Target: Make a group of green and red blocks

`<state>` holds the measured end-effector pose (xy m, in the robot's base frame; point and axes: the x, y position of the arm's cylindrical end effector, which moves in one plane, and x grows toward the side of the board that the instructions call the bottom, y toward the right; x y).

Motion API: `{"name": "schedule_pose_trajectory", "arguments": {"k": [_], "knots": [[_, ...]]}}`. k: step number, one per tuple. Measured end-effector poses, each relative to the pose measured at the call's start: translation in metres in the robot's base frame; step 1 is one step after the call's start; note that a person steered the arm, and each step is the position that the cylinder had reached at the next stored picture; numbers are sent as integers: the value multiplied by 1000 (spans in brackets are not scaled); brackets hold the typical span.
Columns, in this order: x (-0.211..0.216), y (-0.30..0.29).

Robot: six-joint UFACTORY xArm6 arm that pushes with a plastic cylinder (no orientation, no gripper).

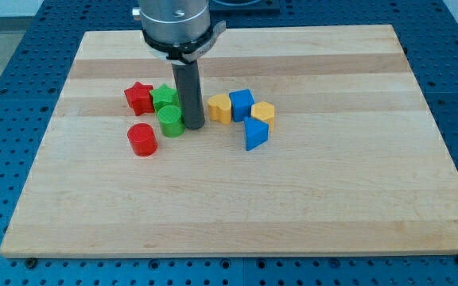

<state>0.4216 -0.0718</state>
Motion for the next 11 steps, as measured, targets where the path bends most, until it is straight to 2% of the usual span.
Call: {"name": "schedule_pose_trajectory", "arguments": {"k": [2, 3, 4, 5, 6, 7, 8, 10, 11], "knots": [[-5, -31], [-4, -25], [28, -10], [84, -17], [94, -54], [88, -78], [86, -78], [37, -78], [37, -78]]}}
